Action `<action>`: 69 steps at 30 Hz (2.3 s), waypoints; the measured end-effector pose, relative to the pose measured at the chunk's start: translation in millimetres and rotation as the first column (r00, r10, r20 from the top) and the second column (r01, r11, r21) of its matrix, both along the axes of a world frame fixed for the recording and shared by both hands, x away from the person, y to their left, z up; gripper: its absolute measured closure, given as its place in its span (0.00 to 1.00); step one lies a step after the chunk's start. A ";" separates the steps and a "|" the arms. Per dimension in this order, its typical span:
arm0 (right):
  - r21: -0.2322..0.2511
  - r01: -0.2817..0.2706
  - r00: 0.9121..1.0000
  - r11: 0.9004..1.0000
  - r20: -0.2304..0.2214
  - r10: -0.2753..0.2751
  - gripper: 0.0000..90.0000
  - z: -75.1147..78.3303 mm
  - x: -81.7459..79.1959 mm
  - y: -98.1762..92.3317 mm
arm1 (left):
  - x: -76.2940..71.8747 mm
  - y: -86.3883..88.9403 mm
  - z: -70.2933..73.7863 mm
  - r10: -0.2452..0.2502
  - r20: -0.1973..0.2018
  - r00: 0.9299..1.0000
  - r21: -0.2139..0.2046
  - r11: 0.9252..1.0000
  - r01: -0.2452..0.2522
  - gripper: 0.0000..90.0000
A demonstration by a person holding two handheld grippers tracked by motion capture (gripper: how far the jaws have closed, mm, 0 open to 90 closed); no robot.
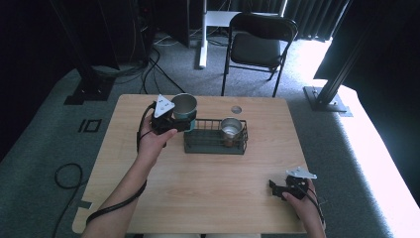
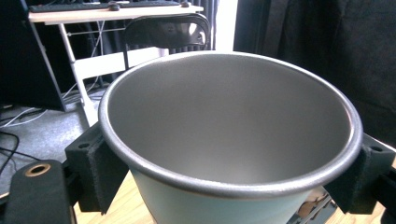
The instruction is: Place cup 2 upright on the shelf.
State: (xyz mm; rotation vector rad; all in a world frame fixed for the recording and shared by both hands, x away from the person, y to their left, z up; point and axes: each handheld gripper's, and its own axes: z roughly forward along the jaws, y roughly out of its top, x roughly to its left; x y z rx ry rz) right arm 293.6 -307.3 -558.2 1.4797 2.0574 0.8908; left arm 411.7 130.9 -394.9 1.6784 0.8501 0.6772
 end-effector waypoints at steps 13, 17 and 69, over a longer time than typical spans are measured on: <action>0.000 0.000 1.000 1.000 0.000 0.000 0.13 0.0 0.0 -0.1 | 5.1 -29.7 -10.1 -0.034 -0.027 0.999 -0.002 0.999 0.034 0.16; 0.001 0.000 1.000 1.000 0.000 0.000 0.13 0.0 0.0 0.0 | 6.1 -38.2 -17.2 -0.042 -0.039 0.998 -0.014 0.999 0.042 0.16; 0.000 0.001 1.000 1.000 0.000 -0.001 0.13 0.0 -0.1 0.0 | 22.4 -59.8 -85.4 -0.019 -0.108 0.994 0.122 0.992 0.033 0.13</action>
